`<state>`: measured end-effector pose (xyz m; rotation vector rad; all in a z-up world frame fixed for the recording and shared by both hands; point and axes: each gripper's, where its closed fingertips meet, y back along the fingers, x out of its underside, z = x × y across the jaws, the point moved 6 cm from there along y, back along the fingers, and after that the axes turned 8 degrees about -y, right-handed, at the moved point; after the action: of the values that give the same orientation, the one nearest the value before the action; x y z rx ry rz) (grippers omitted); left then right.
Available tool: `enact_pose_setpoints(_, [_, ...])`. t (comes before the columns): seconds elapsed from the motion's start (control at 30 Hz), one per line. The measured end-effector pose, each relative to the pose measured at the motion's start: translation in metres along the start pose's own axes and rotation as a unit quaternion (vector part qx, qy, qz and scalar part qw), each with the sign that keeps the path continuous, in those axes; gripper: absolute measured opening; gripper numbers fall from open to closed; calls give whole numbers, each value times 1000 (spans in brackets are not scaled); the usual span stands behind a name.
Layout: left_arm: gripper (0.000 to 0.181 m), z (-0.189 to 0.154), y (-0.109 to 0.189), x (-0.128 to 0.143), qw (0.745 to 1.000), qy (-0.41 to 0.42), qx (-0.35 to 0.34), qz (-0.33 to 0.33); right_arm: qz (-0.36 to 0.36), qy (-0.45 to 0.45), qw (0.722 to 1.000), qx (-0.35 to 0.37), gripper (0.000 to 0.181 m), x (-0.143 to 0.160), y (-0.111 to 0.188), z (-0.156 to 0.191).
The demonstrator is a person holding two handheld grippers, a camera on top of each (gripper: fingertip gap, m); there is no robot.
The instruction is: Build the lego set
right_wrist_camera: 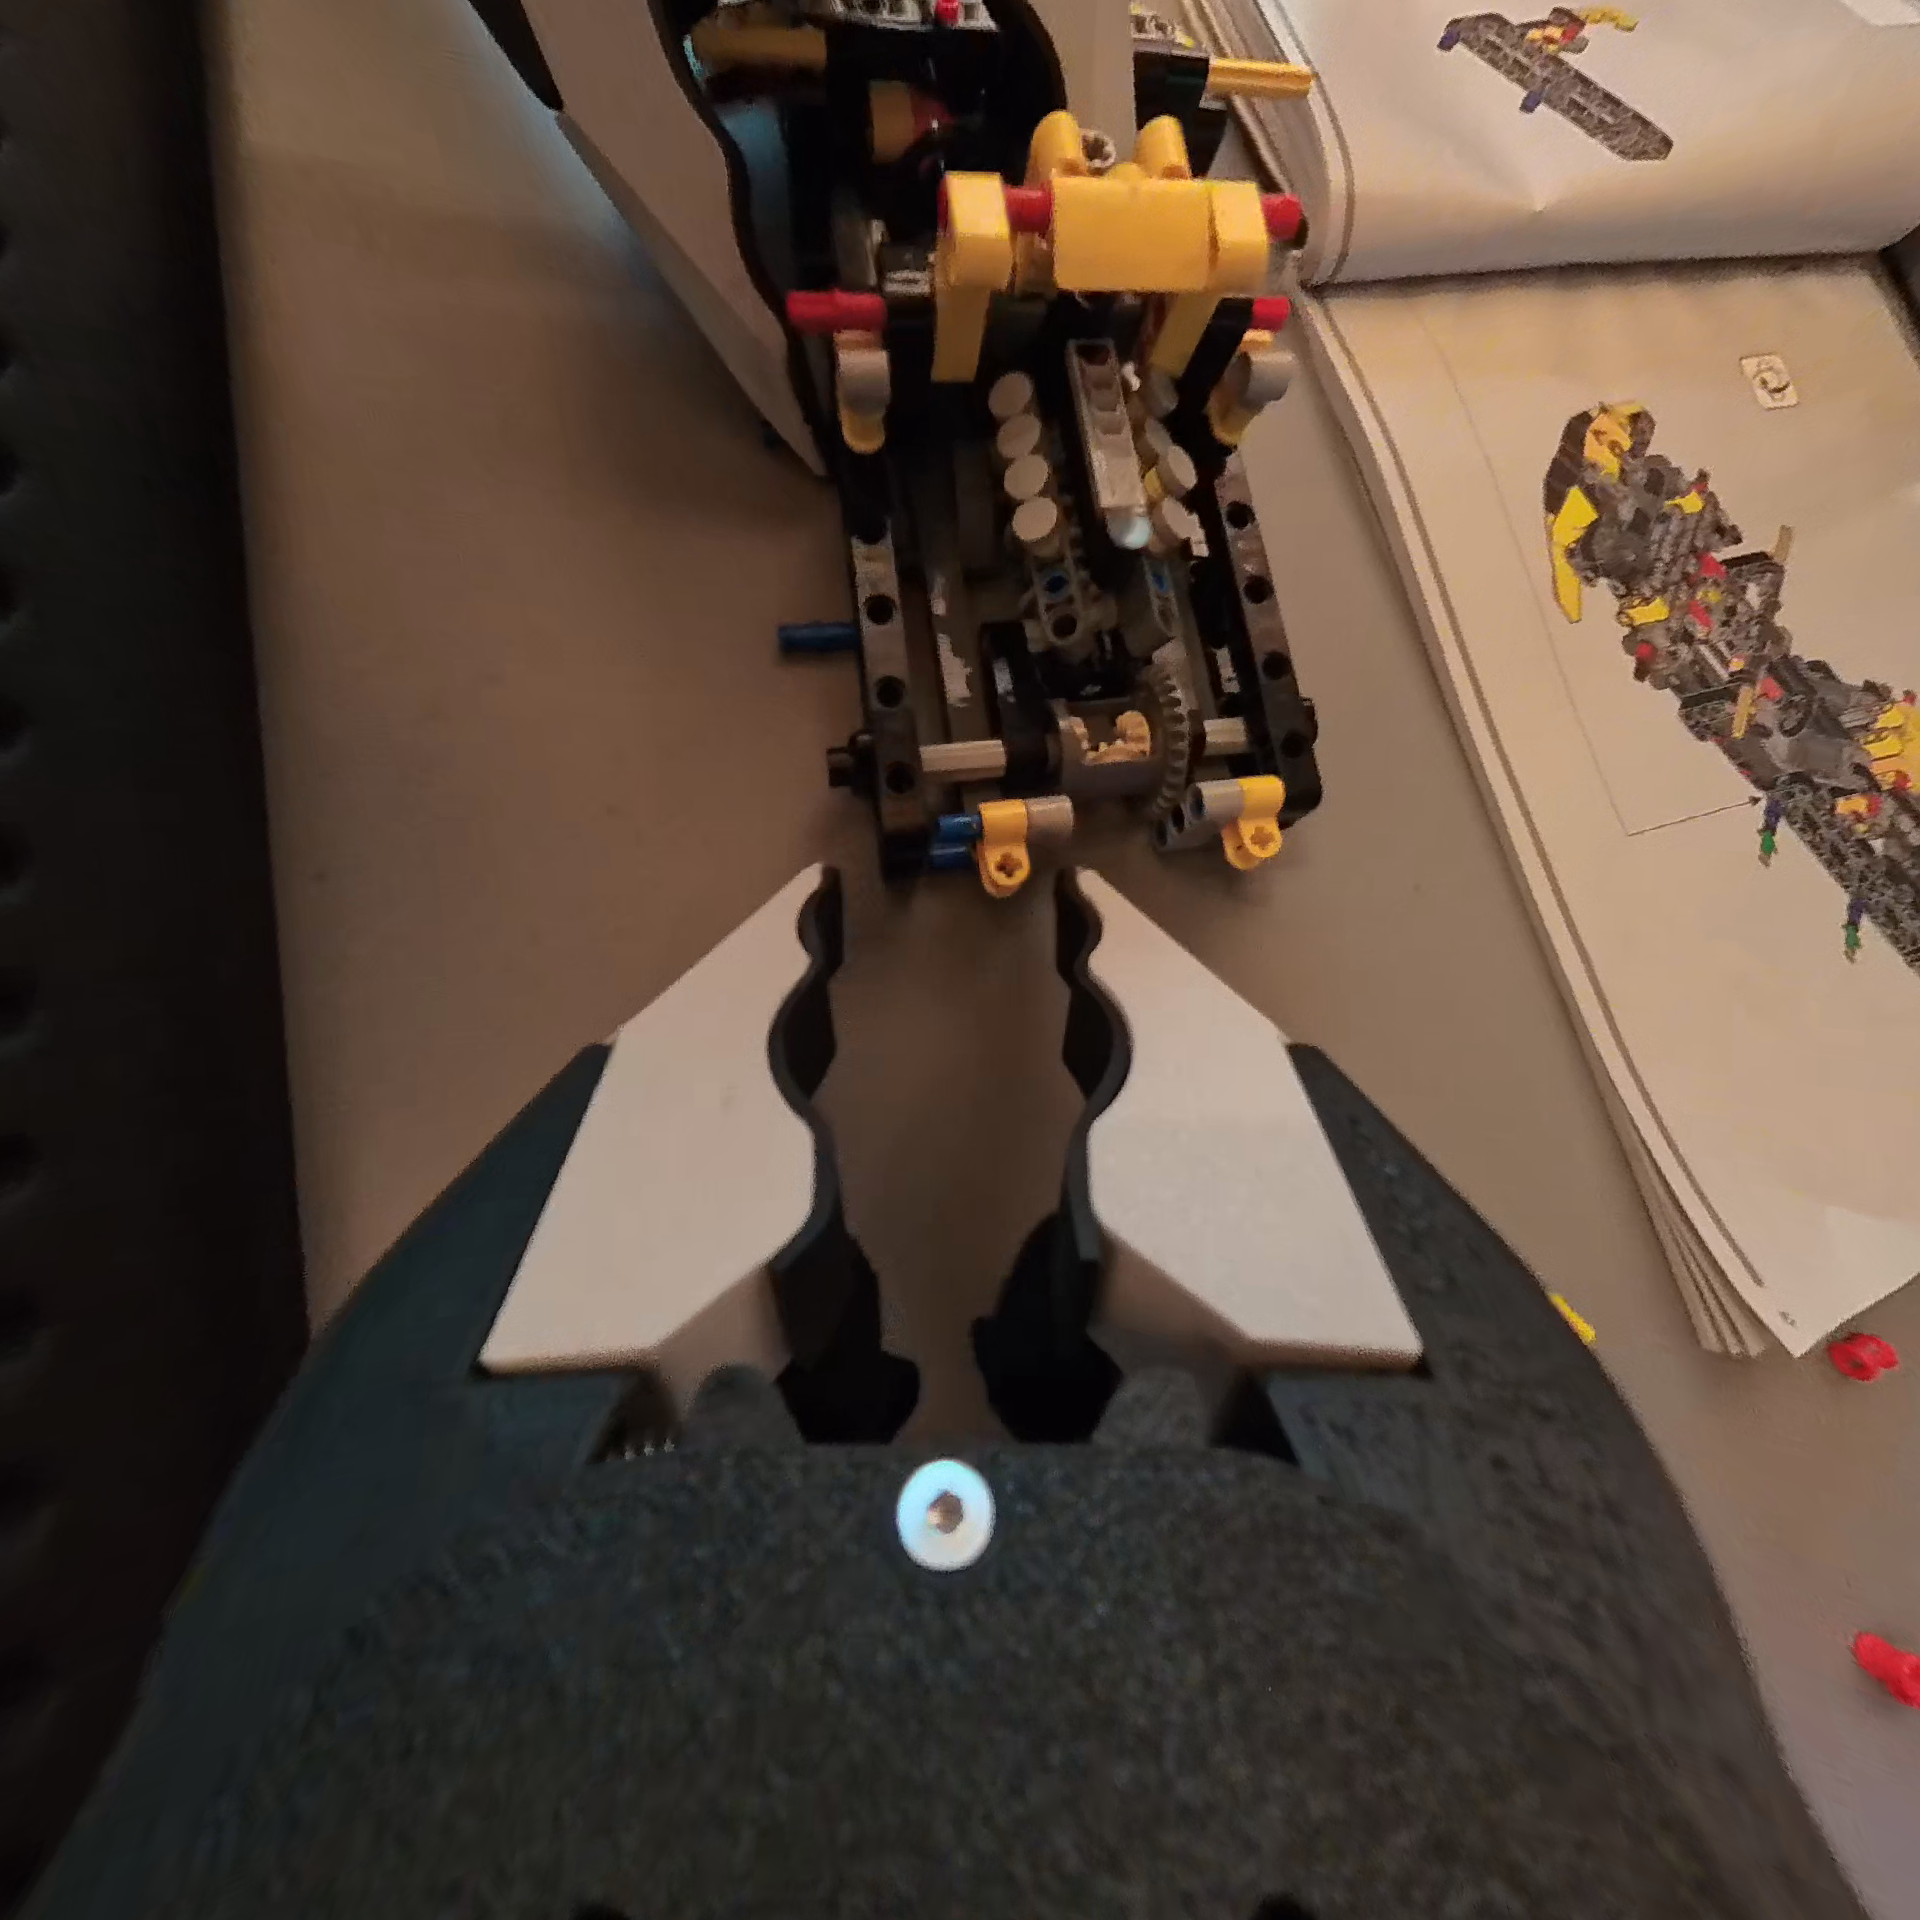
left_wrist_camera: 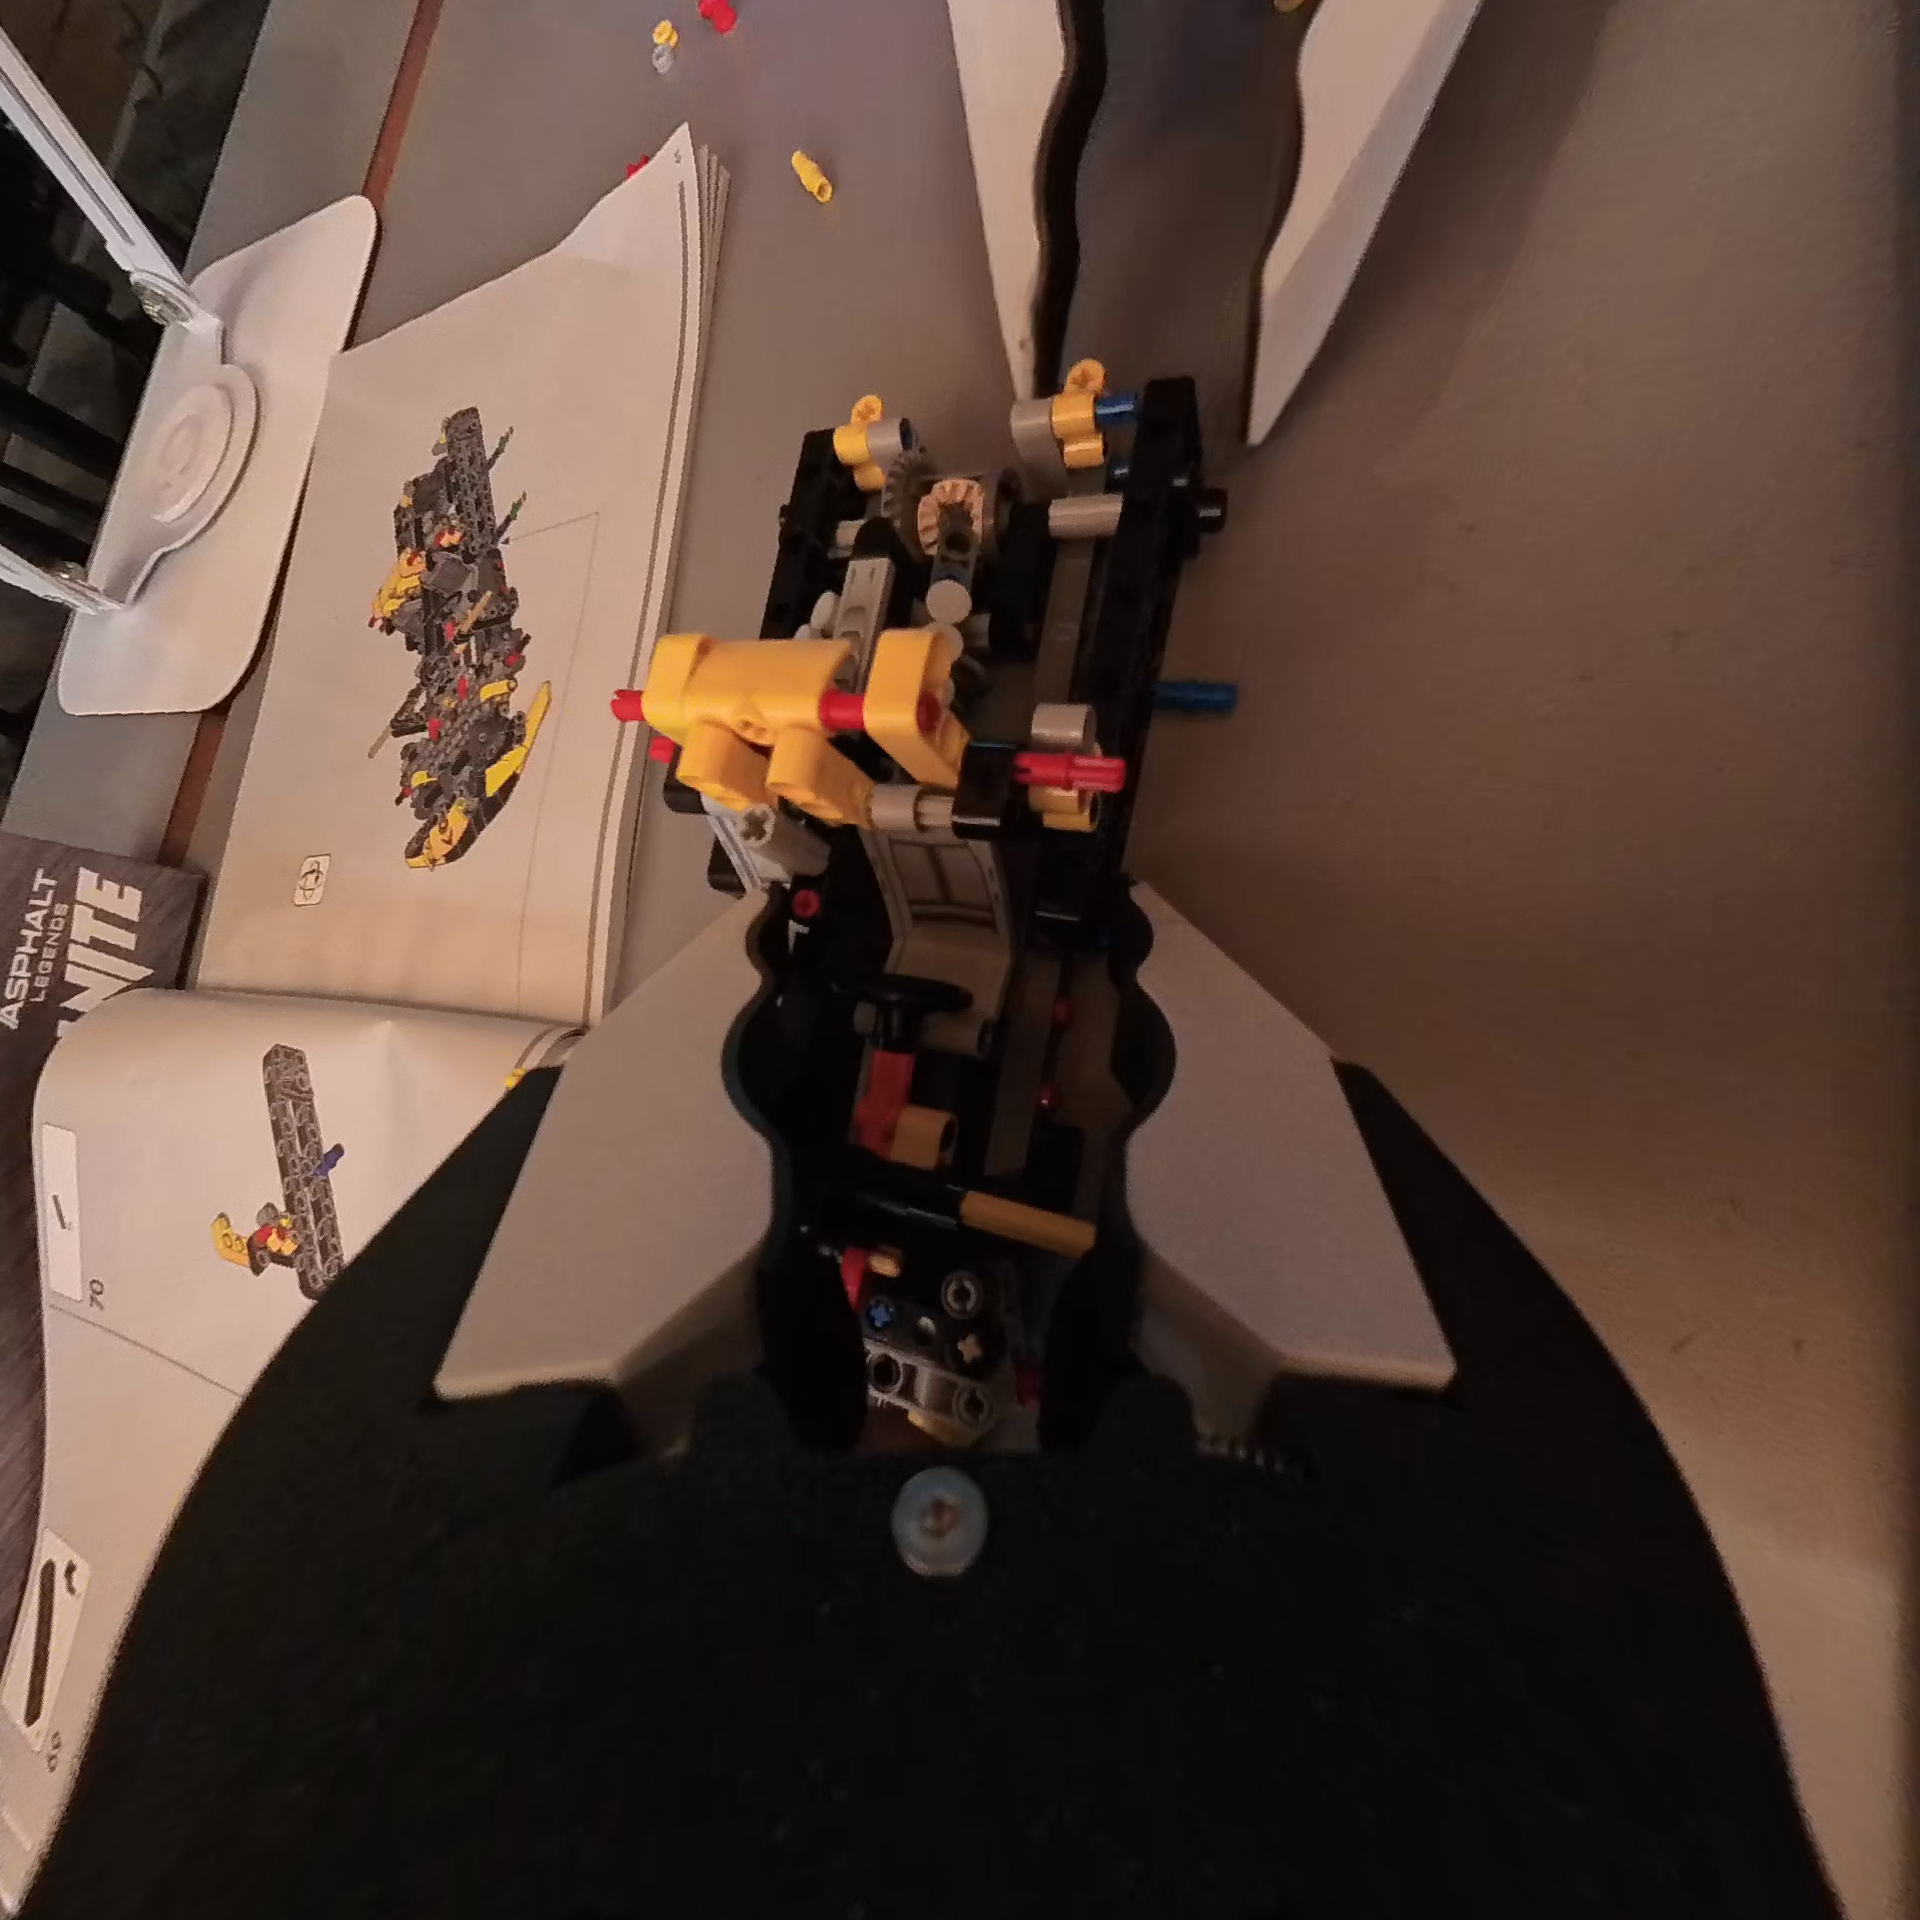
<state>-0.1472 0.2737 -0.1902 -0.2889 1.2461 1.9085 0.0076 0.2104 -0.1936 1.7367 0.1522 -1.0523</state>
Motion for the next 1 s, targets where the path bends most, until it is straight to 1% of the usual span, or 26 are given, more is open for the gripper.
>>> enact_pose_setpoints(0.13, [62, 0, 0, 0, 1000, 0, 0, 0, -35, -41, 998, -34, 57, -6, 5, -4])
enact_pose_setpoints(0.2, [62, 0, 0, 0, 1000, 0, 0, 0, -49, -52, 996, -62, 61, -8, 1, -3])
enact_pose_setpoints(0.27, [62, 0, 0, 0, 1000, -1, -1, 0, -45, -46, 996, -60, 56, -7, -4, -4])
enact_pose_setpoints(0.33, [62, 0, 0, 0, 1000, -1, -1, 0, -46, -29, 997, -46, 38, -7, -5, -5])
enact_pose_setpoints(0.4, [62, -1, 0, -1, 1000, -2, -1, -1, -46, -15, 998, -34, 32, -7, -5, -7])
enact_pose_setpoints(0.67, [63, -1, 1, -1, 1000, -2, -1, -1, -28, -8, 999, -39, 32, -8, -5, -8])
enact_pose_setpoints(0.8, [63, -1, 1, -1, 1000, -1, 0, 0, -38, 42, 998, -15, 32, -7, -5, -6])
enact_pose_setpoints(1.0, [63, -1, 0, -1, 1000, 0, 1, 0, -32, -30, 996, -76, 32, -7, -7, -13])
